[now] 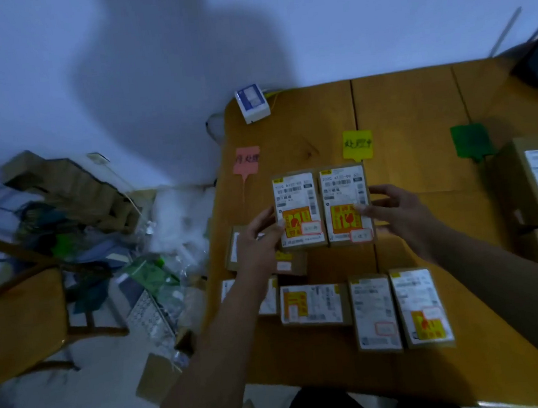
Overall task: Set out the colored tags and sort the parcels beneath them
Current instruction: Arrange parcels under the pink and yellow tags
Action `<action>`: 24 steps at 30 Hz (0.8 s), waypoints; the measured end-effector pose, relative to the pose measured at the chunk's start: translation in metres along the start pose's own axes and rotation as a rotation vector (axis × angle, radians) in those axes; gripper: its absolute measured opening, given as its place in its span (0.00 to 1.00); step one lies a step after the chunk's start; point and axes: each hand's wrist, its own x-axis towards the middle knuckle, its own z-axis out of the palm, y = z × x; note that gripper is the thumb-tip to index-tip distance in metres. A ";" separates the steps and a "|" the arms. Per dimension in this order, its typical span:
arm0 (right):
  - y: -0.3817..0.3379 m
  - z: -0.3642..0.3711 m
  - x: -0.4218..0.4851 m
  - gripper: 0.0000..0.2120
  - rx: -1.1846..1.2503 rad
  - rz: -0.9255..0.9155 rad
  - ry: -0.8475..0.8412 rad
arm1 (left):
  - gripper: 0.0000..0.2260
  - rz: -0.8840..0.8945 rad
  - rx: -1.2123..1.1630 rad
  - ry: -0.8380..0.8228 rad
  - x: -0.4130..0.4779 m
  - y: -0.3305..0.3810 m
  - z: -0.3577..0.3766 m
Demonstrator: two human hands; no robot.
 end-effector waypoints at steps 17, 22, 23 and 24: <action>0.035 0.064 0.046 0.36 0.103 0.075 0.189 | 0.19 -0.083 0.289 -0.017 0.195 -0.014 -0.041; 0.031 0.062 0.048 0.35 0.096 0.082 0.219 | 0.18 -0.118 0.312 0.033 0.203 -0.033 -0.044; 0.030 0.060 0.049 0.35 0.096 0.083 0.227 | 0.17 -0.124 0.304 0.038 0.204 -0.034 -0.046; 0.029 0.059 0.049 0.35 0.094 0.085 0.230 | 0.17 -0.133 0.292 0.040 0.204 -0.034 -0.048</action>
